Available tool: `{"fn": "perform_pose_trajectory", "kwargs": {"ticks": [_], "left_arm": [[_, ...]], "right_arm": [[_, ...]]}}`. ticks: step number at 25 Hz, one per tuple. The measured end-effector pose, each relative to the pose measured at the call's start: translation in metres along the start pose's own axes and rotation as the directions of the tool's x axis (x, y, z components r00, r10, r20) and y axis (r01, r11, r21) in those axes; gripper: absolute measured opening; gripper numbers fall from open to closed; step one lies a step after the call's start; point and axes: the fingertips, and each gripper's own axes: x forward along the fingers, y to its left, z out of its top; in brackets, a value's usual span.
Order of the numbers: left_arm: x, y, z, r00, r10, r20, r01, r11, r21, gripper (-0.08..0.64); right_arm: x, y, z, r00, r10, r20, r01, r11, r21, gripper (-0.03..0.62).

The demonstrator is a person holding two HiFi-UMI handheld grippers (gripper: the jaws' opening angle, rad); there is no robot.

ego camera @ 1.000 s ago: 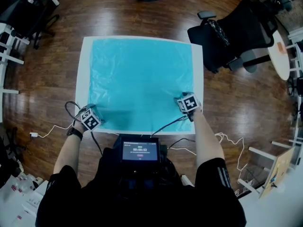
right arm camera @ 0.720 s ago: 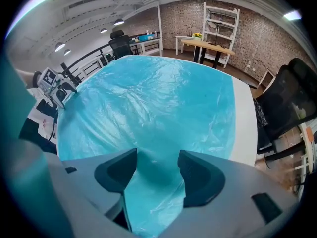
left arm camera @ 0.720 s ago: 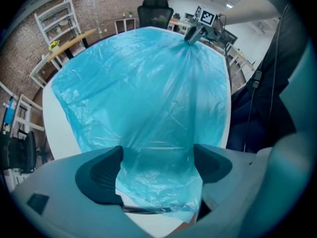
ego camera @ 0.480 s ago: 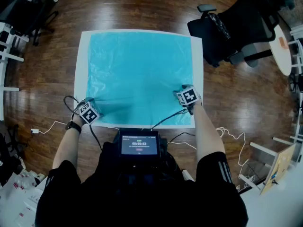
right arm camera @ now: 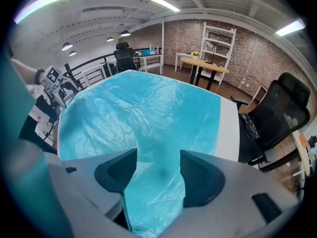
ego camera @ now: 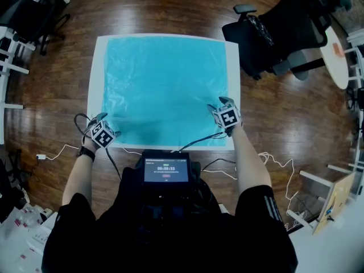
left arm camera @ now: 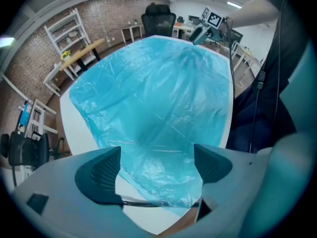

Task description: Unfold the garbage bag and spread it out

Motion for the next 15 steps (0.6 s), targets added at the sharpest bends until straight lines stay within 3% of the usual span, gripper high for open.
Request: {"fn": "perform_pose_trajectory", "kwargs": {"ticks": [3, 5, 9, 11, 15], "left_arm": [[-0.011, 0.005, 0.008, 0.997, 0.063, 0.033, -0.064, 0.998, 0.017, 0.467], [-0.018, 0.012, 0.015, 0.991, 0.121, 0.063, -0.121, 0.993, 0.004, 0.420], [-0.032, 0.015, 0.029, 0.981, 0.154, 0.116, -0.144, 0.986, -0.089, 0.390], [-0.041, 0.015, 0.036, 0.972, 0.170, 0.159, -0.151, 0.980, -0.126, 0.341], [-0.073, 0.016, 0.057, 0.931, 0.213, 0.296, -0.144, 0.961, -0.238, 0.314]], "right_arm": [[-0.011, 0.001, -0.004, 0.999, -0.008, 0.042, 0.009, 1.000, -0.015, 0.305], [-0.013, 0.001, -0.011, 0.997, -0.014, 0.070, 0.015, 1.000, -0.021, 0.259], [-0.030, 0.012, -0.004, 0.990, -0.007, 0.137, 0.006, 1.000, 0.005, 0.218], [-0.040, 0.017, 0.003, 0.986, -0.010, 0.169, 0.006, 1.000, 0.025, 0.174], [-0.053, 0.021, 0.008, 0.978, -0.056, 0.202, 0.043, 0.997, 0.070, 0.039]]}}
